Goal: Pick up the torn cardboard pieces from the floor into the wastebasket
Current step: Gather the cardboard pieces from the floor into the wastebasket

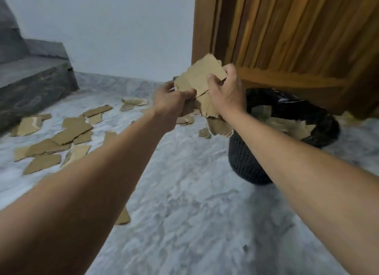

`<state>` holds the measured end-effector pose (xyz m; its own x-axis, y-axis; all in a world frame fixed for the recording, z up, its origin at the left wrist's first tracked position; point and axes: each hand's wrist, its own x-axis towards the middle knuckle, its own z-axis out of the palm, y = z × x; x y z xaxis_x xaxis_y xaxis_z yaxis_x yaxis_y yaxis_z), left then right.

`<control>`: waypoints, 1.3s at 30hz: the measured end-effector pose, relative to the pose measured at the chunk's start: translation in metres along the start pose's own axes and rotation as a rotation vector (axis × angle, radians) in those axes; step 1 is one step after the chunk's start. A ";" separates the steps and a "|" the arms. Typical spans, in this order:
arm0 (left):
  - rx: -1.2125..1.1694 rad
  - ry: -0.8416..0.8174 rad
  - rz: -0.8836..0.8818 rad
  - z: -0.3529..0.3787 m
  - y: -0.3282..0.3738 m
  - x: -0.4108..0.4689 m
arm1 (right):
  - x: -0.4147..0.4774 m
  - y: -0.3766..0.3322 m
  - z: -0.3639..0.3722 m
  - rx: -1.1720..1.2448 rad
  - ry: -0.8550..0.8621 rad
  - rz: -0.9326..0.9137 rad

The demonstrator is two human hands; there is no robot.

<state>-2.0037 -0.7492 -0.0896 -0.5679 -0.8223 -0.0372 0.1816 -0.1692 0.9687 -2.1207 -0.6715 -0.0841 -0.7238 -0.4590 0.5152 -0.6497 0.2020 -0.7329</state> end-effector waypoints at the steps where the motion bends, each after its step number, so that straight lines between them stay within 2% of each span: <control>1: 0.014 -0.038 0.007 0.026 0.005 0.005 | 0.014 0.009 -0.020 -0.022 0.041 0.012; 5: 0.165 -0.146 0.037 0.121 0.002 0.031 | 0.054 0.055 -0.090 -0.092 0.177 0.055; 10: 0.609 -0.274 0.103 0.179 -0.021 0.061 | 0.079 0.113 -0.141 -0.295 0.141 0.192; 13: 0.750 -0.202 0.177 0.180 -0.030 0.061 | 0.086 0.128 -0.148 -0.348 0.032 0.327; 15: 0.799 -0.124 0.259 0.165 -0.033 0.055 | 0.088 0.124 -0.139 -0.387 0.003 0.320; 19: 0.927 0.046 0.412 0.092 -0.045 0.039 | 0.077 0.094 -0.092 -0.352 0.024 0.178; 22: 0.968 0.171 0.355 0.003 -0.071 0.026 | 0.051 0.058 -0.036 -0.275 -0.027 0.060; 25: 1.052 0.307 0.268 -0.100 -0.111 -0.006 | 0.004 0.028 0.031 -0.203 -0.167 -0.007; 28: 1.217 0.415 0.089 -0.198 -0.153 -0.054 | -0.068 0.011 0.110 -0.180 -0.406 -0.010; 31: 1.433 0.315 -0.187 -0.281 -0.203 -0.096 | -0.155 0.009 0.183 -0.211 -0.790 0.038; 33: 1.539 0.244 -0.237 -0.320 -0.229 -0.111 | -0.212 0.013 0.223 -0.312 -1.052 0.037; 34: 1.537 0.248 -0.237 -0.334 -0.235 -0.112 | -0.236 0.016 0.241 -0.379 -1.122 0.015; 36: 1.540 0.306 -0.201 -0.356 -0.236 -0.101 | -0.272 0.021 0.271 -0.499 -1.127 -0.062; 39: 1.613 0.366 -0.137 -0.392 -0.226 -0.072 | -0.289 0.017 0.306 -0.602 -0.987 -0.220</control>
<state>-1.6891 -0.8648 -0.4019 -0.2597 -0.9650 0.0361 -0.9469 0.2618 0.1867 -1.8516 -0.8002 -0.3817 -0.2604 -0.9526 -0.1571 -0.9346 0.2896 -0.2067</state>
